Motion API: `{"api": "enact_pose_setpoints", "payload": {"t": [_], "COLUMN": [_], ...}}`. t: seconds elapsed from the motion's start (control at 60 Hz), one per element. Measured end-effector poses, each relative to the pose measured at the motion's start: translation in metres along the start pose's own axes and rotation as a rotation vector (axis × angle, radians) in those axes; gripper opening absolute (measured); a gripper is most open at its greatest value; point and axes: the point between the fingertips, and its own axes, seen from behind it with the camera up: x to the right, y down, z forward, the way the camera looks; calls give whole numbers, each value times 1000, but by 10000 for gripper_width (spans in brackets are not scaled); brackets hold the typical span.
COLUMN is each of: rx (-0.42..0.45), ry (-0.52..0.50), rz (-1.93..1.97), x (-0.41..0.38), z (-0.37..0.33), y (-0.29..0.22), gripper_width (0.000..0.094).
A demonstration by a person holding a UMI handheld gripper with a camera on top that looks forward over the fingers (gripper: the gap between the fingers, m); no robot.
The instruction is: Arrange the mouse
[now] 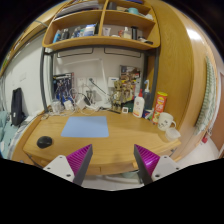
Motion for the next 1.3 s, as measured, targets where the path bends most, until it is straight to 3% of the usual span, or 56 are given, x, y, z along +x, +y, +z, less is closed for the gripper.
{"api": "enact_pose_setpoints", "payload": {"t": [0.233,0.6,0.867,1.067,1.3], "rx": [-57,-182,-218,-262,-250], "ry": [-72,-279,-289,-263,-235], "rz": [29,-41,-33,-30,-2], "x": [-60,-262,-338,-361,-379], "z": [3,22,69,102,142], "y": [47,99,90,88,66], "gripper_width": [836,842,839,835,829]}}
